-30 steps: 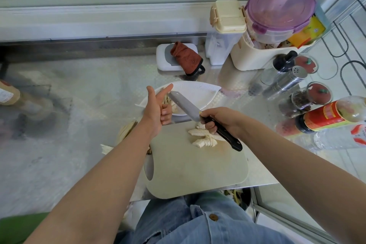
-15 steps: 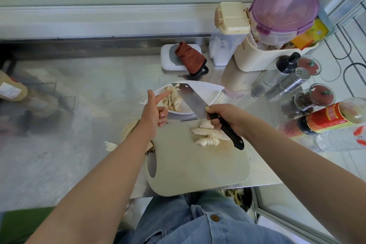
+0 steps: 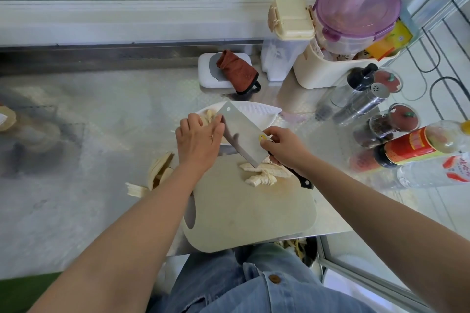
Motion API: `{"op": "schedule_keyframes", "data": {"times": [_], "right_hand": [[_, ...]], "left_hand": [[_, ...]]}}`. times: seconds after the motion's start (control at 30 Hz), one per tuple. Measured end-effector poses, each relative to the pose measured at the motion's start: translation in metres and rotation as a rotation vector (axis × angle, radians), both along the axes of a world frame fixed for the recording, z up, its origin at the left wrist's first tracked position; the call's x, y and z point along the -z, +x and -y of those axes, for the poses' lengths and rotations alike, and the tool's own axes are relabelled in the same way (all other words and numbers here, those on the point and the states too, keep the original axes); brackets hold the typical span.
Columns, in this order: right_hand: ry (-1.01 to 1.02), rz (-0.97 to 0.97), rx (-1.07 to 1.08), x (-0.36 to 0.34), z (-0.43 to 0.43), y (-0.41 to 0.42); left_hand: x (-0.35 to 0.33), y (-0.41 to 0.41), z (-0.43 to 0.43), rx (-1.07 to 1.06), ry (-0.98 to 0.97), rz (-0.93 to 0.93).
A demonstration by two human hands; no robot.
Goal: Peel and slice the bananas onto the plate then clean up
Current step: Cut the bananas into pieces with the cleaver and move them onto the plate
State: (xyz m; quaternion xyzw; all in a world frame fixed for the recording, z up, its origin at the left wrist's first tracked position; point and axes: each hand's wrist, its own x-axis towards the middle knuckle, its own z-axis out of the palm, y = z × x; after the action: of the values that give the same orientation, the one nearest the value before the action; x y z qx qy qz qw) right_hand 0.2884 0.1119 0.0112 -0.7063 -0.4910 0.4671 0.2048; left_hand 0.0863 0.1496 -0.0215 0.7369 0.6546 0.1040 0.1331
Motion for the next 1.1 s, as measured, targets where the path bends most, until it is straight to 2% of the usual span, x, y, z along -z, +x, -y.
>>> {"op": "schedule_keyframes", "data": {"times": [0.23,0.47,0.6,0.8,0.97,1.1], "right_hand": [[0.03,0.027,0.045,0.003,-0.004,0.004],[0.083,0.063,0.005,0.011,-0.007,-0.007],[0.06,-0.001,0.012,0.013,-0.005,-0.011],[0.032,-0.044,0.053,0.01,-0.003,-0.004],[0.038,-0.055,0.076,0.009,-0.002,0.001],[0.038,-0.068,0.088,0.011,0.0,0.002]], "left_hand": [[0.009,-0.015,0.003,-0.072,0.003,-0.004],[0.009,-0.015,0.007,0.014,0.081,0.041],[0.007,-0.01,0.007,0.099,0.025,-0.046],[0.011,-0.015,0.008,0.028,-0.026,-0.079],[0.009,-0.012,0.006,0.007,0.012,-0.038],[0.008,-0.009,0.008,0.017,0.02,-0.108]]}}
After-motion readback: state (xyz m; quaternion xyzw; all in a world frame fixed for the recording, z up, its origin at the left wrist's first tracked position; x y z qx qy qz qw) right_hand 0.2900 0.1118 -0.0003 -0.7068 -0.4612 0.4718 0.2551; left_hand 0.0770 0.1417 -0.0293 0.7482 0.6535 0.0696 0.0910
